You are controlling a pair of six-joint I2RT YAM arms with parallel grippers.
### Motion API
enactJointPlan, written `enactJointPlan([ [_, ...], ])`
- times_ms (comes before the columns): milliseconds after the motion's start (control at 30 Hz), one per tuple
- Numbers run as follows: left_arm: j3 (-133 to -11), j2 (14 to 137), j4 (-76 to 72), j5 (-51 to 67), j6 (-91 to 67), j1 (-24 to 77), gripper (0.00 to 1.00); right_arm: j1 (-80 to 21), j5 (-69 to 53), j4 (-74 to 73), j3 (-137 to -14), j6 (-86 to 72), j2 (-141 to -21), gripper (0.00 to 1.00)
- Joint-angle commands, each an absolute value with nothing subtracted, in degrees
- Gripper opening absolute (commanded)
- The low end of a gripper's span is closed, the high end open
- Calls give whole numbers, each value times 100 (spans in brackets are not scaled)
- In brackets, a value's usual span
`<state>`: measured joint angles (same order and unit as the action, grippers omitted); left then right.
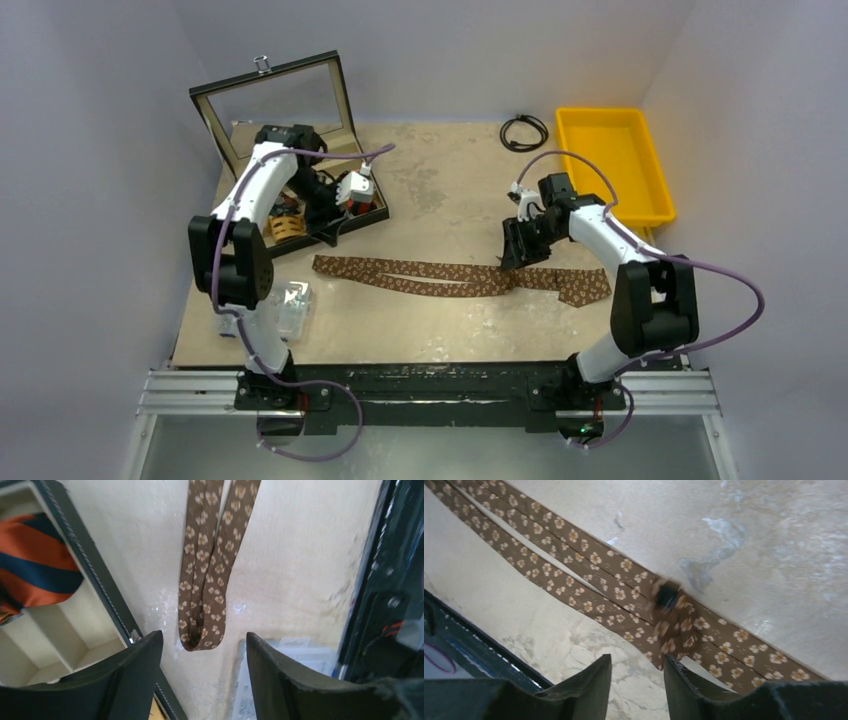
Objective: Roll the ties
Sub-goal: Flatten out the tie at the center of the board.
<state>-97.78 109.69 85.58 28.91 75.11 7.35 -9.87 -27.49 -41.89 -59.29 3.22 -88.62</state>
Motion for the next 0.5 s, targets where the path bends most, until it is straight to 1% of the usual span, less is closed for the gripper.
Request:
enactJointPlan([
  [0,-9838,9848,7687,4408,6468,767,70,-651,-2084,-4622,-6557,1027,-8715,45],
  [67,-9528,9387,6861,4584,5617,920,72,-508,-1898,-5035,-6772,1731,-8568,49],
  [100,-9270,9084,6215,4580,5030,1016,81,-430,-1756,-5203,-6792,2046,-8419,51],
  [133,-8923,8740,5465,4551,4399,1081,93,-331,-1671,-5379,-6771,2367,-8268,51],
  [167,-8518,8383,4570,4649,3775,1092,96,-250,-1561,-5565,-6726,2715,-8113,50],
  [233,-7572,7714,2849,4705,2598,1136,99,-114,-1338,-5935,-6510,3255,-7847,46],
  [300,-7292,7517,1900,4358,1603,1264,100,-63,-873,-6112,-6092,3498,-7700,41],
  [333,-7379,7572,1804,4420,1362,1307,100,-27,-754,-6166,-5912,3589,-7671,39],
  [400,-7950,7917,2698,4841,1618,1475,100,-18,-565,-6052,-5562,3549,-7633,38],
  [467,-8116,8178,3080,4262,1560,1909,100,-17,-478,-5820,-5307,3438,-7688,39],
])
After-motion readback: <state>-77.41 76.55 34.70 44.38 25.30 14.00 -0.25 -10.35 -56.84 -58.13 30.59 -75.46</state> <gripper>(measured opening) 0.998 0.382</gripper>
